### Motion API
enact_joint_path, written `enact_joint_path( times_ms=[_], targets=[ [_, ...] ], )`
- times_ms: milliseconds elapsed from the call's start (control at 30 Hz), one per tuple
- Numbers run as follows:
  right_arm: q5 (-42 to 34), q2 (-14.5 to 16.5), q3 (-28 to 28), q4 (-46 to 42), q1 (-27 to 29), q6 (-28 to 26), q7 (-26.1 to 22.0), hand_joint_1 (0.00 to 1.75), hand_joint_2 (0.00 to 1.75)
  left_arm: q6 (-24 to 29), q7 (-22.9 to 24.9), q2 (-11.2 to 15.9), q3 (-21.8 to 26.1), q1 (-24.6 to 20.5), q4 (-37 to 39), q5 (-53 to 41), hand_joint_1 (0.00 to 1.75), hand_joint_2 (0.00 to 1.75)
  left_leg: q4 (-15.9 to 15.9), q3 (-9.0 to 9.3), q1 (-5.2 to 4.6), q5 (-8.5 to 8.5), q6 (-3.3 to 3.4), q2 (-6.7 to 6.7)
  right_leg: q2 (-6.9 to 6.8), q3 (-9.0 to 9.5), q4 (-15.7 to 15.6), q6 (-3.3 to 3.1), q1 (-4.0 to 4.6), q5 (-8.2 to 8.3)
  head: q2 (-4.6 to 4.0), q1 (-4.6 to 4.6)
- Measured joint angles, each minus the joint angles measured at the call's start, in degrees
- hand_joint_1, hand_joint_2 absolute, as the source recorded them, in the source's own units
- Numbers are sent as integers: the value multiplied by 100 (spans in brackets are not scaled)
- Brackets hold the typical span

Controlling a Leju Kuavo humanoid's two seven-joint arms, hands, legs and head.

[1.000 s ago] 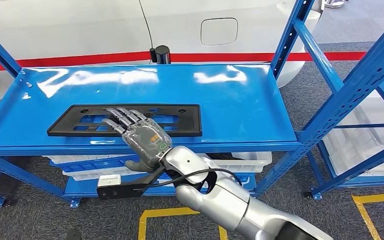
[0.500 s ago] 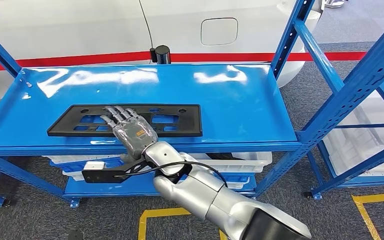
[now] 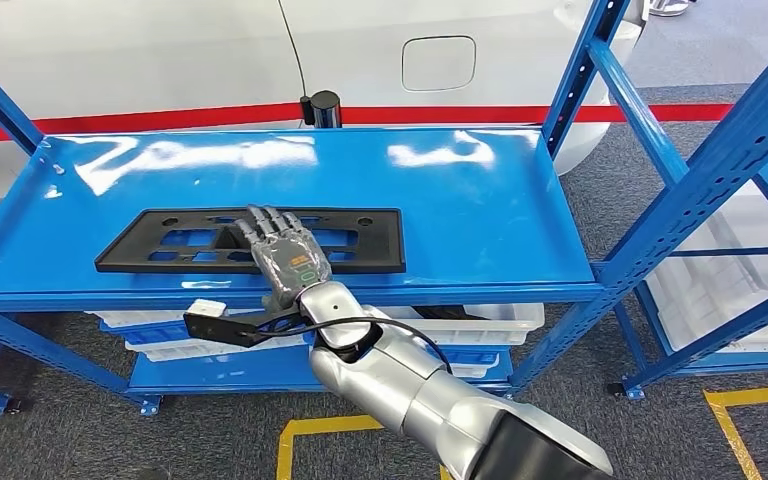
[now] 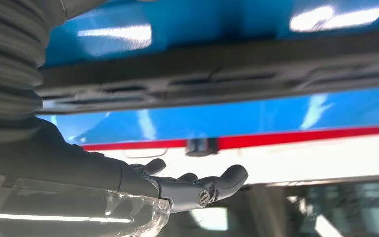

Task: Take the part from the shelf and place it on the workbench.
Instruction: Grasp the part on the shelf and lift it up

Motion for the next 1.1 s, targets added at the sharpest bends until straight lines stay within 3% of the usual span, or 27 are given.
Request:
enact_joint_path(
  times_ms=[233,467,533,600,667,1100],
  targets=[
    [221,-98,-264,216,-98,-404,209,0,175,75,-60,-5,18,64,0,127,0,0,0,0,-1,0,0,0,0,0,0,0,-1,0,0,0],
    [418,-178,-374,380,-126,-231,378,0,175,128,-82,2,105,160,0,254,0,0,0,-1,-1,-1,0,0,0,-1,0,0,-1,0,0,0],
    [524,-180,-373,427,-111,-103,442,75,175,130,-115,5,134,179,0,286,0,0,0,-1,-1,-1,0,0,0,-1,0,0,-1,0,0,0],
    [638,-180,-371,466,-87,22,516,162,175,128,-162,7,162,193,0,321,0,0,0,-1,-1,-1,0,0,0,-1,0,0,-1,0,0,0],
    [728,-181,-365,501,-65,106,577,174,175,123,-203,9,181,200,0,341,0,0,0,-1,-1,-1,0,0,0,-1,0,0,-1,0,0,0],
    [1116,-240,-332,567,2,-275,752,175,175,119,-411,14,261,202,0,382,0,0,0,0,-2,0,1,0,-1,0,0,0,-2,0,0,0]
  ],
)
